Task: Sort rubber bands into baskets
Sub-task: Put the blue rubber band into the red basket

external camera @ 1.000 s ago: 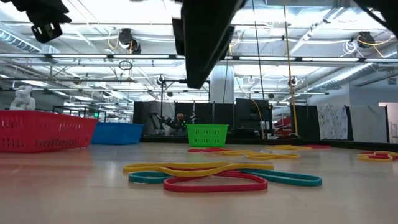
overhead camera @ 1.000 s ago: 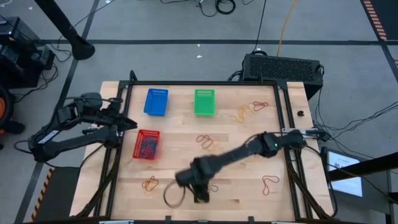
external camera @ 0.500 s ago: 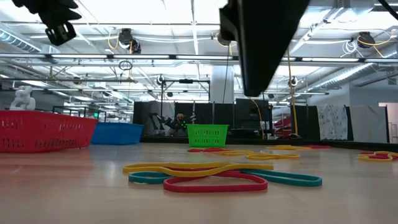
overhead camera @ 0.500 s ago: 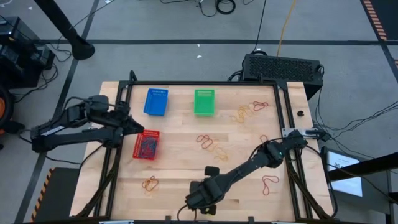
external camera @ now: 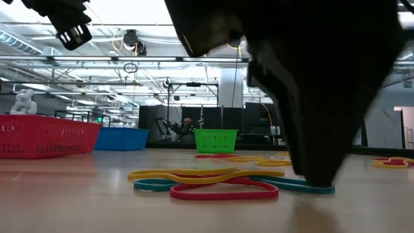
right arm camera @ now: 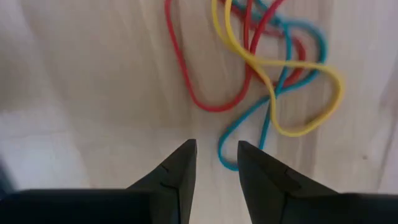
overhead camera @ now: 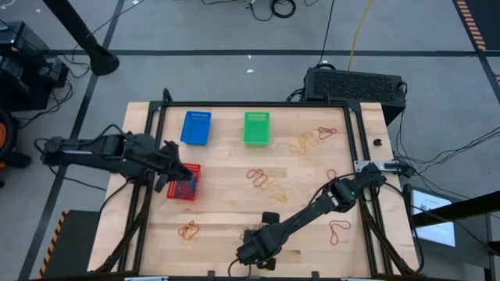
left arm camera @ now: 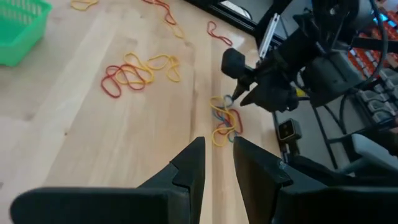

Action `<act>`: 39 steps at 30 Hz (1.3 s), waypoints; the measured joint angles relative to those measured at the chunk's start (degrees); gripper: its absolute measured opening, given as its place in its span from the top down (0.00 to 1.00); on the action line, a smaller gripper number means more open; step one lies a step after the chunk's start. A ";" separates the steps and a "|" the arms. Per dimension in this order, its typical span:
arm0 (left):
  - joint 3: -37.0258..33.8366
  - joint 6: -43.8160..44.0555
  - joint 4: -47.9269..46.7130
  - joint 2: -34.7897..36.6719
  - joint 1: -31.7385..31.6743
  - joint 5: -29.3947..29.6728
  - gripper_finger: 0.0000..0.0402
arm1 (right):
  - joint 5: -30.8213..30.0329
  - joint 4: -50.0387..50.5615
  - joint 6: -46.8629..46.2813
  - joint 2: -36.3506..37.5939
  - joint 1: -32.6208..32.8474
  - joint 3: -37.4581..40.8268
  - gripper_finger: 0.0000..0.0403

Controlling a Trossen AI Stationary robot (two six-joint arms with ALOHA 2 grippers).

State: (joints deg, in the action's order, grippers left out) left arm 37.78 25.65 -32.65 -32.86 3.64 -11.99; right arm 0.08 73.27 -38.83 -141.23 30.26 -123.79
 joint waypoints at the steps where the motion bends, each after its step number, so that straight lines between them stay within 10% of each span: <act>1: 0.00 0.01 0.34 0.00 0.46 0.27 0.78 | 0.06 0.06 0.10 0.00 -0.04 0.87 0.73; 20: 0.04 1.08 0.70 0.00 2.88 2.56 0.78 | 1.71 -1.83 2.48 2.39 -0.93 6.27 1.00; 39: 0.09 1.05 0.32 0.02 2.88 2.54 0.78 | -15.48 -12.28 7.69 23.09 -1.46 6.17 1.00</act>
State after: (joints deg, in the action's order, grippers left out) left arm 37.87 26.70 -32.33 -32.85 6.52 -9.45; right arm -15.40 60.99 -31.14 -118.14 28.80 -117.62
